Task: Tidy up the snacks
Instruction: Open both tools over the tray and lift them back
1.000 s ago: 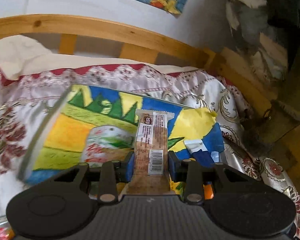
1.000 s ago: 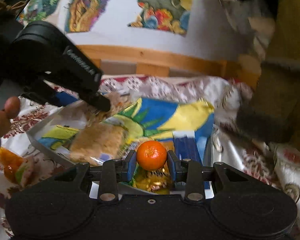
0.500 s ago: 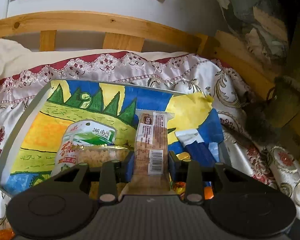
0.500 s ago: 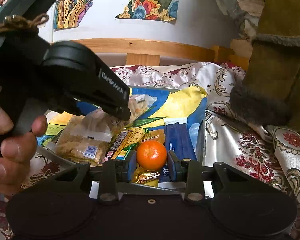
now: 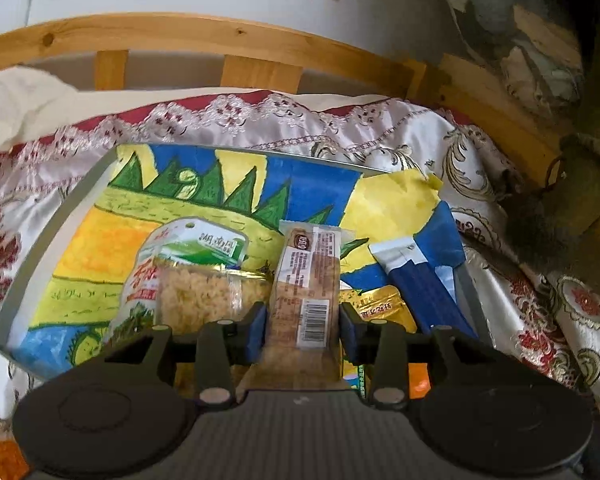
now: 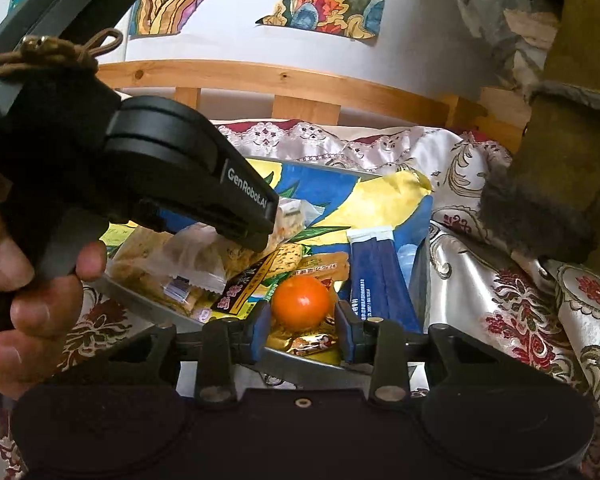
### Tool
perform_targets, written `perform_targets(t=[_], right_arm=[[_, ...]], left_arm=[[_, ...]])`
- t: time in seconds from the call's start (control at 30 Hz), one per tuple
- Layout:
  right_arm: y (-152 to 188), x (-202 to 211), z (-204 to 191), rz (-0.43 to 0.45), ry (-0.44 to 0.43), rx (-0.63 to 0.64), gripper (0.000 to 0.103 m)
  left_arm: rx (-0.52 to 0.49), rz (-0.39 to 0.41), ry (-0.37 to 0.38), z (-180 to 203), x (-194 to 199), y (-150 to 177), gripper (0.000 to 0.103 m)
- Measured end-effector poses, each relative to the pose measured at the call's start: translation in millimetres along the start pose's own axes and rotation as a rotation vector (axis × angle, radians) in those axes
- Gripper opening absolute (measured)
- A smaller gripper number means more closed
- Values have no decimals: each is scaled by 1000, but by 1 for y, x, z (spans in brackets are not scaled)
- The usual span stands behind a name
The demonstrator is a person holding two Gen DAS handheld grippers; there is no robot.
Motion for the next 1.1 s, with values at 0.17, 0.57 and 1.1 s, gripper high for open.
perform_targets(t=[0.17, 0.57, 1.1], right_arm=[[-1, 1, -1, 4, 1, 7, 44], [-18, 36, -2, 65, -6, -44, 81], [-42, 162, -30, 247, -58, -110, 102]], left_arm=[[13, 6, 16, -1, 7, 1, 62], [53, 111, -50, -29, 76, -9, 91], [90, 282, -256, -76, 244, 26, 103]])
Point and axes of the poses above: each gripper's, at about its wrist camera, not at the fingertips, and x roughly against the way its jaws point, z to its right, y to its underside, the point moved 8 cm from there along -x, roughly the way its jaws point, and after that the axes turned 6 degrees about -x, right-handed, at the moved point
